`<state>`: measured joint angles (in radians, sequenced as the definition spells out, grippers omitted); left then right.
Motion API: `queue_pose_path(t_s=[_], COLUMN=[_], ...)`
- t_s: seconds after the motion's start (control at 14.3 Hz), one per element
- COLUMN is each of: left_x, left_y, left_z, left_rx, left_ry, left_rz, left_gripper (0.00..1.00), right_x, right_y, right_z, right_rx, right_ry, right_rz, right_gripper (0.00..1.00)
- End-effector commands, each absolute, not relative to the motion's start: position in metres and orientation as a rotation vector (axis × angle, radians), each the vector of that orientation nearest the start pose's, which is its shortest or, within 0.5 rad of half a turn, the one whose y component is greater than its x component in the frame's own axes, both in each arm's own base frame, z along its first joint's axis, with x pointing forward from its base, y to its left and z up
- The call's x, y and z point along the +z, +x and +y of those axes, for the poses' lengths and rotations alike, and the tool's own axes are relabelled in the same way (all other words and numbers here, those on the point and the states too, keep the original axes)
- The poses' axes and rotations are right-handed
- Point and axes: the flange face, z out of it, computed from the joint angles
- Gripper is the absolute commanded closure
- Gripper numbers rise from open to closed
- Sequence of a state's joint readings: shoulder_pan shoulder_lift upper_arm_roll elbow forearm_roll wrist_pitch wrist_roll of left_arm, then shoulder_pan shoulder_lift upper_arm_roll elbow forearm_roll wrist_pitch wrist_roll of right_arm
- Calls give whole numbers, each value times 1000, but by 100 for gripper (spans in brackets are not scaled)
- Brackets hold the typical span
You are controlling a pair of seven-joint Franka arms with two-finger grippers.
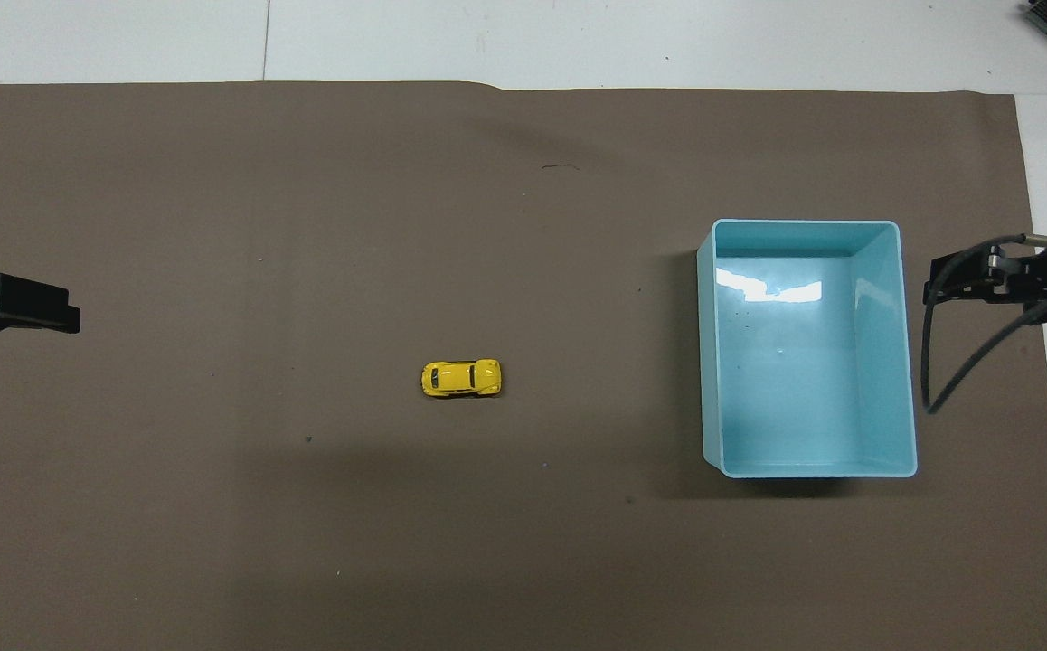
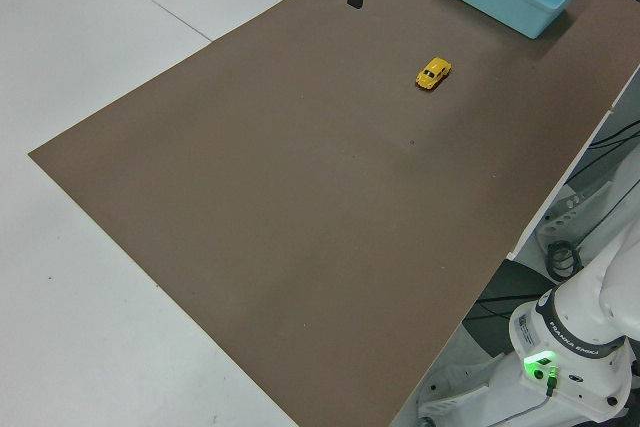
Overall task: Wind up and store yellow beetle car
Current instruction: 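Reach the left gripper toward the yellow beetle car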
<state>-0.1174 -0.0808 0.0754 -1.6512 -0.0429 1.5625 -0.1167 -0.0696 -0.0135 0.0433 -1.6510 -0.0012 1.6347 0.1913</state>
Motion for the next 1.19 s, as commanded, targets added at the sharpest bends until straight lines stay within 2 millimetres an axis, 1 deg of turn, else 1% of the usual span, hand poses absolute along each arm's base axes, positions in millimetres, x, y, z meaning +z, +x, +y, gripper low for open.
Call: queue_pose_path(t_s=[0.0,0.21,0.35,0.49,0.63,0.77,0.91,0.98,1.05,1.12], left_x=[614,589,574,560,545,537,530,523,520,513], left_y=[527,529,526,527,526,527,528,533,536,541], left_z=[-23,-35,-53,-65,-77,-90,-107,-116,-123,-128], left_rx=[51,84,110,113,123,111,90,82,64,60], left_ry=[-3146,-3101,-3051,-2979,-2894,-2791,-2708,-2647,-2589,-2535], left_rz=[-368,-612,-808,-1035,-1317,-1530,-1687,-1787,-1890,-1967], left_gripper=[0,0,0,0,0,0,0,0,0,0], right_x=[601,600,601,601,601,600,600,600,601,600], right_y=[550,551,550,550,550,551,551,551,550,551], right_z=[-15,-15,-15,-15,-15,-15,-15,-15,-15,-15], right_rx=[-12,-10,-12,-12,-12,-10,-10,-10,-12,-10], right_ry=[-3127,-3127,-3127,-3127,-3127,-3127,-3127,-3127,-3127,-3127], right_rz=[325,325,325,325,325,325,325,325,325,325], right_gripper=[0,0,0,0,0,0,0,0,0,0])
